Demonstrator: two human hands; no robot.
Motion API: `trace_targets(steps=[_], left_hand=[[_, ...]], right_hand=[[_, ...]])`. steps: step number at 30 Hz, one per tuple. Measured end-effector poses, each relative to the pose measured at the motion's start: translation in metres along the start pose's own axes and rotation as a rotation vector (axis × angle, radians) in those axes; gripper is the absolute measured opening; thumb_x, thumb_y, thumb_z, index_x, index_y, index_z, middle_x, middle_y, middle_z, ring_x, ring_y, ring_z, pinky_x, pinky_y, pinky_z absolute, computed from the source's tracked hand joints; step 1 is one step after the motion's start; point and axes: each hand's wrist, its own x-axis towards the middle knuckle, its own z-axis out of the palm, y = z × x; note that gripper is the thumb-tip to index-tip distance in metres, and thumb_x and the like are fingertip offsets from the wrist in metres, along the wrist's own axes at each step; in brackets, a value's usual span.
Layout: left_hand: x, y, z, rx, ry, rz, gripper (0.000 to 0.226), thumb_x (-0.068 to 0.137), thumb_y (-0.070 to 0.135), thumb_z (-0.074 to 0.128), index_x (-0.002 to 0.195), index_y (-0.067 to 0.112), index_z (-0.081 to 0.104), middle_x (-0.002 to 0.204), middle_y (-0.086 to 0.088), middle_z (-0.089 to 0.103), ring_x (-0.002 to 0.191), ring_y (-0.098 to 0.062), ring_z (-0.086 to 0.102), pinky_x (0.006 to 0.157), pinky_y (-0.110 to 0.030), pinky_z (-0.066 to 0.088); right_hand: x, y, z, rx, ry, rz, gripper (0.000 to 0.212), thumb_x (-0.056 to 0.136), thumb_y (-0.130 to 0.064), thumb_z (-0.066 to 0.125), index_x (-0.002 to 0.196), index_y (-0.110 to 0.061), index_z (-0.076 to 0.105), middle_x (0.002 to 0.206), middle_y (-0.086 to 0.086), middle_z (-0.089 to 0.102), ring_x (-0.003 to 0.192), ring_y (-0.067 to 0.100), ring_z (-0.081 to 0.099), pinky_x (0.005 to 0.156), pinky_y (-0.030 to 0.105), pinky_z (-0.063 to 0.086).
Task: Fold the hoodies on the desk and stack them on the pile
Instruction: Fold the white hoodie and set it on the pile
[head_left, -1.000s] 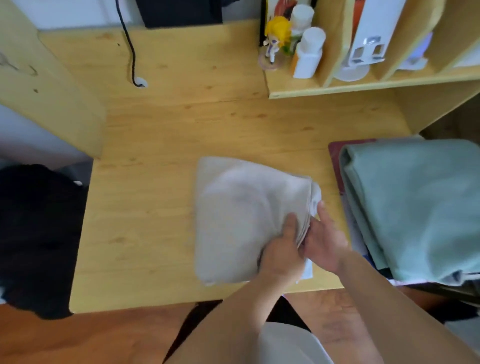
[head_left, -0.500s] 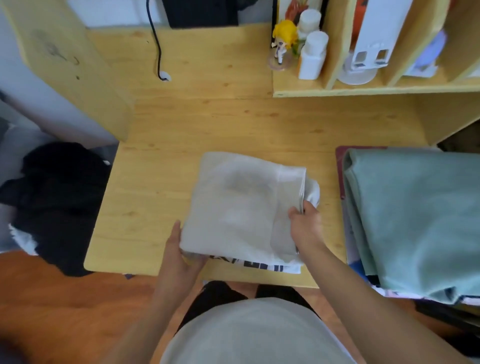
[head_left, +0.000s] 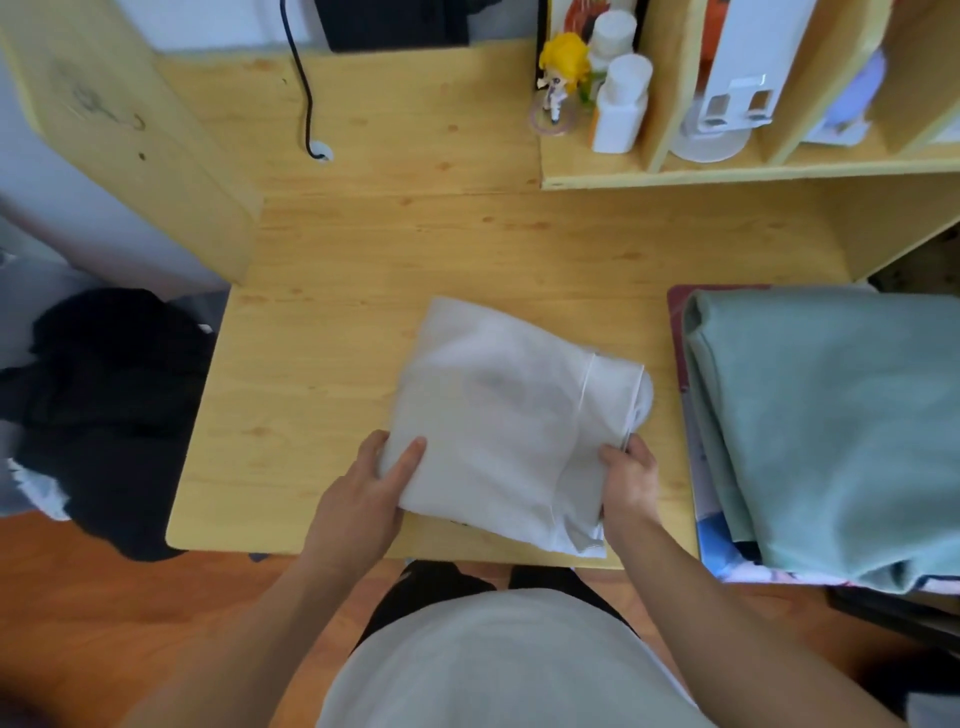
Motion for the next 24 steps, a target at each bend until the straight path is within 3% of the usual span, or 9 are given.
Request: trace_targets(steps=[3, 6, 8, 11, 12, 14, 17, 20, 24], left_hand=[[-0.002, 0.0, -0.019, 0.05, 0.02, 0.166, 0.069, 0.083, 0.035, 0.055, 0.147, 0.013, 0.047, 0.156, -0.019, 0.038, 0.14, -0.042, 0.041, 0.109, -0.058, 0.042], [0.019, 0.025, -0.033, -0.111, 0.18, 0.11, 0.047, 0.095, 0.037, 0.043, 0.132, 0.017, 0.064, 0.156, -0.012, 0.042, 0.146, -0.036, 0.035, 0.117, -0.056, 0.031], [0.036, 0.055, -0.02, -0.045, 0.135, 0.036, 0.055, 0.102, 0.046, 0.036, 0.151, 0.024, 0.047, 0.164, -0.011, 0.032, 0.152, -0.036, 0.026, 0.122, -0.056, 0.023], [0.042, 0.087, 0.023, 0.19, 0.035, 0.096, 0.067, 0.098, 0.055, 0.042, 0.159, 0.029, 0.033, 0.167, -0.016, 0.024, 0.153, -0.044, 0.019, 0.121, -0.065, 0.015], [0.042, 0.09, 0.032, 0.232, 0.043, 0.095, 0.068, 0.097, 0.054, 0.046, 0.159, 0.029, 0.034, 0.167, -0.018, 0.024, 0.152, -0.047, 0.018, 0.119, -0.068, 0.014], [0.045, 0.092, 0.037, 0.267, 0.058, 0.081, 0.067, 0.096, 0.053, 0.05, 0.158, 0.03, 0.035, 0.166, -0.021, 0.024, 0.15, -0.051, 0.02, 0.116, -0.072, 0.013], [0.048, 0.093, 0.037, 0.286, 0.045, 0.096, 0.067, 0.096, 0.053, 0.05, 0.157, 0.03, 0.037, 0.165, -0.021, 0.026, 0.148, -0.052, 0.023, 0.115, -0.073, 0.015], [0.048, 0.09, 0.039, 0.27, 0.08, 0.105, 0.063, 0.095, 0.052, 0.052, 0.154, 0.033, 0.042, 0.164, -0.019, 0.029, 0.148, -0.052, 0.026, 0.115, -0.072, 0.016], [0.047, 0.085, 0.036, 0.264, 0.122, 0.169, 0.061, 0.093, 0.052, 0.053, 0.152, 0.037, 0.044, 0.164, -0.016, 0.031, 0.148, -0.05, 0.027, 0.116, -0.07, 0.018]], right_hand=[[-0.001, -0.004, 0.001, -0.032, -0.011, 0.007, 0.022, 0.085, -0.016, 0.05, 0.093, -0.024, 0.067, 0.094, 0.008, 0.071, 0.089, 0.034, 0.067, 0.081, 0.047, 0.056], [-0.001, -0.006, -0.001, -0.102, -0.009, -0.04, 0.02, 0.088, -0.011, 0.048, 0.095, -0.02, 0.065, 0.087, 0.006, 0.067, 0.082, 0.029, 0.063, 0.065, 0.035, 0.052], [-0.001, -0.007, -0.001, -0.137, -0.011, -0.062, 0.019, 0.088, -0.009, 0.047, 0.095, -0.016, 0.063, 0.082, 0.004, 0.063, 0.078, 0.027, 0.059, 0.061, 0.03, 0.044], [-0.001, -0.012, 0.001, -0.303, 0.092, -0.064, 0.03, 0.083, -0.005, 0.047, 0.11, -0.012, 0.057, 0.097, 0.008, 0.06, 0.092, 0.033, 0.055, 0.072, 0.036, 0.044], [-0.003, -0.014, 0.002, -0.435, 0.203, -0.167, 0.04, 0.079, -0.002, 0.049, 0.117, -0.011, 0.055, 0.107, 0.011, 0.057, 0.099, 0.034, 0.051, 0.08, 0.039, 0.043], [-0.013, -0.019, 0.011, -0.677, 0.36, -0.634, 0.056, 0.075, 0.001, 0.055, 0.13, -0.009, 0.052, 0.125, 0.015, 0.051, 0.109, 0.036, 0.045, 0.091, 0.044, 0.036], [-0.013, -0.039, 0.051, -0.962, 0.086, -1.129, 0.056, 0.092, -0.02, 0.054, 0.147, -0.014, 0.043, 0.153, 0.015, 0.037, 0.138, 0.036, 0.033, 0.113, 0.047, 0.027], [0.035, -0.043, 0.06, -1.334, -0.04, -1.001, 0.061, 0.102, -0.048, 0.027, 0.158, -0.025, 0.026, 0.167, 0.009, 0.015, 0.152, 0.038, 0.01, 0.123, 0.052, 0.009], [0.085, -0.029, 0.034, -1.508, -0.03, -0.753, 0.068, 0.098, -0.062, 0.01, 0.16, -0.035, 0.007, 0.169, 0.001, 0.004, 0.152, 0.038, 0.002, 0.124, 0.05, 0.001]])
